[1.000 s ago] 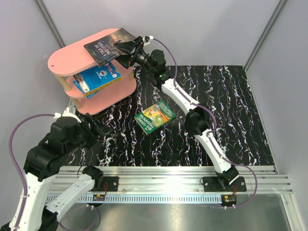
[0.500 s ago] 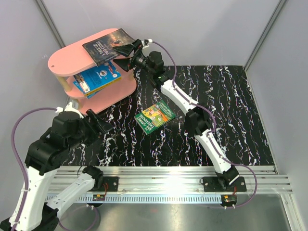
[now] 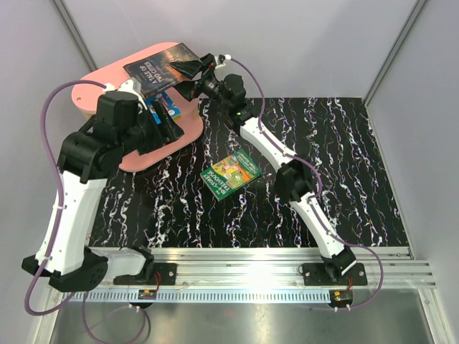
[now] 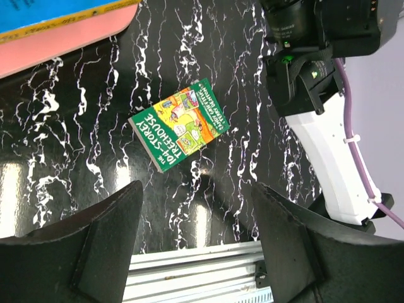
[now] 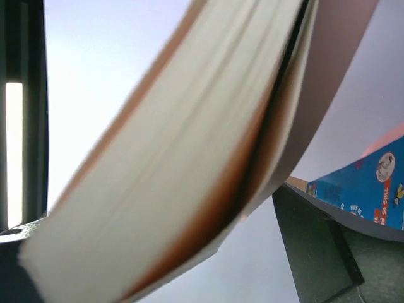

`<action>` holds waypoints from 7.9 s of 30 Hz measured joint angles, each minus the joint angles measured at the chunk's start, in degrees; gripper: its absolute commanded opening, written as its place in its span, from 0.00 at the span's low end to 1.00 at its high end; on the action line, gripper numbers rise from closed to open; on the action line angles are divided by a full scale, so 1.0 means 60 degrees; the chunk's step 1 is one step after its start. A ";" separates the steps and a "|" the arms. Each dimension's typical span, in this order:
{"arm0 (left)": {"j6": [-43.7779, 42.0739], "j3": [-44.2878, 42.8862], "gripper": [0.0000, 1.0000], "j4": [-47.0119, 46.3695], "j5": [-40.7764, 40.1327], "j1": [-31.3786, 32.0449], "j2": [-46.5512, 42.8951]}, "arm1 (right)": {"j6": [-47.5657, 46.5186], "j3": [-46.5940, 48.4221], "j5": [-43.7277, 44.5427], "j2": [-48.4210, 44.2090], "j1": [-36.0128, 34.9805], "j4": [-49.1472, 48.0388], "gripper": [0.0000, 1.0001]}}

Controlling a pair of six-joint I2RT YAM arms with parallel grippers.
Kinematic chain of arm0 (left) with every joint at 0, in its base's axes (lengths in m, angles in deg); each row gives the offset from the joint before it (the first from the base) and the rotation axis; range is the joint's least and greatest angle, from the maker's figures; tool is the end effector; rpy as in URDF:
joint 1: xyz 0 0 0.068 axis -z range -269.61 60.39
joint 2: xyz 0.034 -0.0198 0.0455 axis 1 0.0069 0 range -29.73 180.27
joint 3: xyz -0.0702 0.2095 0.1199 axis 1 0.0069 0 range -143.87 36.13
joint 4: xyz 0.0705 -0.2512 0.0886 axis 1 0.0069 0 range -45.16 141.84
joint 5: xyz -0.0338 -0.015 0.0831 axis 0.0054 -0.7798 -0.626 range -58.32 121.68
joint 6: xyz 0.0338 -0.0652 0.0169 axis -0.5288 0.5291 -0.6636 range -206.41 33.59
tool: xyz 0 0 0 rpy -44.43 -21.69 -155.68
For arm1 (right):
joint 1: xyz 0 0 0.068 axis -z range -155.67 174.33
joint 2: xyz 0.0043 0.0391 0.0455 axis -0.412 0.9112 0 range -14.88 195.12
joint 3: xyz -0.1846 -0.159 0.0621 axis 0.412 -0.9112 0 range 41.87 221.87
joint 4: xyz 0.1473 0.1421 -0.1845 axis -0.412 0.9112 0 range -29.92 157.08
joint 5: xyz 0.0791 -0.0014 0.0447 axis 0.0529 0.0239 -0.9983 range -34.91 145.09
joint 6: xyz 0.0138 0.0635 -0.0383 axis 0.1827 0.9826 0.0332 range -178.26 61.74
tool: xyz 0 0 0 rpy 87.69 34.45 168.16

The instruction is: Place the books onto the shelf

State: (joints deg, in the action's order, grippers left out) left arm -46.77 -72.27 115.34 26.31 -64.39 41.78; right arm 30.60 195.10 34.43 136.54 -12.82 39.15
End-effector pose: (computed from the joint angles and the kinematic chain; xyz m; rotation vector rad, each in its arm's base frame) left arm 0.2103 -0.0925 0.4709 -0.3322 2.1818 -0.5468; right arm 0.4755 0.3883 0.3490 0.2763 1.4867 2.0744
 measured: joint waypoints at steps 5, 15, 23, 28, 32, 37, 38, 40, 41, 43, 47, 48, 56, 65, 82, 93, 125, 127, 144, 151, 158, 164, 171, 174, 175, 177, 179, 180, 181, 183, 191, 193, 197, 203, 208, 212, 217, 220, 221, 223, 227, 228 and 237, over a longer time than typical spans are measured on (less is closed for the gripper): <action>-0.0106 0.0310 0.72 -0.0102 0.0124 -0.0004 0.0044 | 0.0164 -0.0106 -0.0153 0.0084 0.0087 -0.0707 1.00; -0.0335 0.0204 0.71 -0.0237 0.0138 -0.0142 0.0222 | 0.0481 -0.2109 -0.1013 -0.0237 0.0532 -0.2361 1.00; -0.0550 -0.0860 0.70 -0.0528 0.0189 -0.0324 0.1745 | 0.0594 -0.1945 -0.1169 -0.0262 0.0747 -0.2397 0.98; -0.0645 -0.1581 0.70 -0.0652 0.0306 -0.0532 0.2339 | 0.0590 -0.1749 -0.1177 -0.0262 0.0820 -0.2390 0.29; -0.0648 -0.1472 0.69 -0.0772 0.0357 -0.0627 0.2218 | 0.0594 -0.1647 -0.1286 -0.0262 0.0882 -0.2251 0.10; -0.0634 -0.0455 0.69 -0.0892 0.0386 -0.0736 0.1603 | 0.0565 -0.1537 -0.1293 -0.0262 0.0882 -0.2058 0.08; -0.0619 -0.0200 0.69 -0.0918 0.0390 -0.0765 0.1435 | 0.0546 -0.1450 -0.1282 -0.0262 0.0882 -0.1912 0.07; -0.0597 0.0160 0.69 -0.0969 0.0401 -0.0798 0.1202 | 0.0452 -0.1100 -0.1235 -0.0226 0.0871 -0.1406 0.06; -0.0586 0.0331 0.69 -0.0980 0.0419 -0.0805 0.1082 | 0.0390 -0.0885 -0.1184 -0.0200 0.0860 -0.1096 0.04; -0.0561 0.0546 0.69 -0.0984 0.0430 -0.0831 0.0929 | 0.0270 -0.0557 -0.1064 -0.0186 0.0834 -0.0619 0.00; -0.0561 0.0933 0.69 -0.1013 0.0430 -0.0907 0.0601 | 0.0026 -0.0226 -0.0579 -0.0186 0.0732 0.0029 0.00; -0.0561 0.1031 0.69 -0.0994 0.0430 -0.0925 0.0510 | -0.0055 -0.0171 -0.0441 -0.0186 0.0692 0.0204 0.00; -0.0270 0.2841 0.69 -0.1064 0.0583 -0.1009 -0.1002 | -0.1428 0.0339 0.0867 -0.0561 0.0087 0.1552 0.99; -0.0277 0.3246 0.70 -0.0907 0.0637 -0.1045 -0.1789 | -0.2954 0.0503 0.1778 -0.1257 -0.1002 0.2772 1.00; -0.0790 0.2911 0.70 -0.0976 0.1413 -0.1428 -0.1290 | -0.3599 -0.1887 0.0809 -0.2881 -0.0619 0.3501 1.00; -0.1060 0.1993 0.68 -0.1643 0.1825 -0.1985 0.0280 | -0.4000 -0.2776 0.0415 -0.3898 -0.0284 0.4036 1.00; 0.0736 -0.3435 0.63 -0.2208 0.1643 -0.2761 0.6131 | -0.3880 -0.2889 -0.1515 -0.3858 0.0419 0.4302 1.00; 0.0998 -0.3464 0.63 -0.2324 0.1752 -0.2765 0.6189 | -0.3927 -0.3330 -0.1734 -0.4087 0.0506 0.4473 1.00; 0.3337 -0.3810 0.99 -0.6357 0.2790 -0.2444 0.7271 | -0.5901 -0.8717 -0.2368 -0.9034 0.1395 0.5657 1.00; 0.3628 -0.2754 0.99 -0.7501 0.3504 -0.2350 0.6874 | -0.6696 -1.1978 -0.1982 -1.1391 0.2473 0.6761 1.00; 0.3799 -0.1326 0.99 -0.7756 0.4397 -0.2273 0.5810 | -0.7034 -1.3591 -0.1701 -1.1781 0.2943 0.7548 1.00; 0.3300 -0.0925 0.99 -0.7512 0.4874 -0.2186 0.4863 | -0.7140 -1.3701 -0.1450 -1.1708 0.2943 0.7803 1.00; 0.1206 0.0645 0.99 -0.6200 0.4575 -0.1759 0.2590 | -0.7457 -1.3573 -0.0758 -1.0255 0.2954 0.9001 1.00; 0.0503 0.2116 0.99 -0.5847 0.4240 -0.1304 0.1683 | -0.7504 -1.3701 -0.0641 -0.9675 0.2954 0.9358 1.00; 0.0328 0.2572 0.99 -0.5676 0.4124 -0.1166 0.1530 | -0.7515 -1.3788 -0.0627 -0.9599 0.2954 0.9384 1.00; 0.0073 0.3446 0.99 -0.5574 0.3934 -0.0856 0.1486 | -0.7537 -1.4010 -0.0568 -0.9479 0.2954 0.9431 1.00; -0.0124 0.4237 0.99 -0.5395 0.3723 -0.0594 0.1763 | -0.7570 -1.4156 -0.0455 -0.9369 0.2954 0.9428 1.00; -0.0171 0.4488 0.99 -0.5373 0.3614 -0.0499 0.1945 | -0.7592 -1.4178 -0.0426 -0.9286 0.2954 0.9424 1.00; -0.0229 0.4768 0.99 -0.5359 0.3501 -0.0408 0.2211 | -0.7614 -1.4178 -0.0404 -0.9165 0.2954 0.9384 1.00; -0.0321 0.5198 0.99 -0.5322 0.3271 -0.0262 0.2787 | -0.7705 -1.4149 -0.0379 -0.8878 0.2962 0.9264 1.00; -0.0113 0.6047 0.99 -0.5395 0.2590 -0.0182 0.4186 | -0.8368 -1.2123 -0.0222 -0.6495 0.3340 0.9205 1.00; 0.0029 0.6317 0.99 -0.5482 0.2532 -0.0168 0.4240 | -0.8491 -1.1489 -0.0251 -0.5963 0.3544 0.9143 1.00; 0.0372 0.6943 0.99 -0.5734 0.2331 0.0055 0.4248 | -0.8623 -1.0502 -0.0506 -0.4932 0.3876 0.8812 1.00; 0.0885 0.7708 0.99 -0.6145 0.2091 0.0382 0.4583 | -0.8240 -1.0295 -0.1665 -0.4248 0.3942 0.7828 1.00; 0.1483 0.7858 0.99 -0.6827 0.2102 0.0397 0.4801 | -0.8040 -1.0670 -0.2320 -0.4204 0.3694 0.6936 1.00; 0.1920 0.7850 0.99 -0.7726 0.2153 0.0404 0.4972 | -0.7952 -1.1169 -0.2779 -0.4309 0.3348 0.6237 1.00; 0.2284 0.7796 0.99 -0.8014 0.2178 0.0346 0.5067 | -0.8102 -1.1989 -0.2473 -0.4809 0.2976 0.5453 1.00; 0.2335 0.7796 0.99 -0.7930 0.2051 0.0372 0.4980 | -0.8193 -1.2393 -0.2186 -0.5074 0.2805 0.5074 1.00; 0.2331 0.7796 0.99 -0.7843 0.1934 0.0382 0.4940 | -0.8193 -1.2539 -0.2138 -0.5155 0.2736 0.4958 1.00; 0.2317 0.7825 0.98 -0.7650 0.1679 0.0401 0.4827 | -0.8185 -1.2754 -0.2142 -0.5275 0.2612 0.4838 1.00; 0.2248 0.7996 0.88 -0.7114 0.1217 0.0441 0.4495 | -0.8160 -1.3063 -0.2255 -0.5461 0.2339 0.4754 1.00; 0.2222 0.8036 0.86 -0.6987 0.1133 0.0444 0.4357 | -0.8156 -1.3132 -0.2277 -0.5501 0.2284 0.4761 1.00; 0.2069 0.8080 0.68 -0.6561 0.0561 0.0430 0.2830 | -0.7763 -1.5001 -0.2659 -0.6331 0.2197 0.4306 0.47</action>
State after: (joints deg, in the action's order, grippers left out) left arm -34.36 -23.79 75.97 29.68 -61.81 58.76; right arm -15.98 105.09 18.47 98.55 0.36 64.98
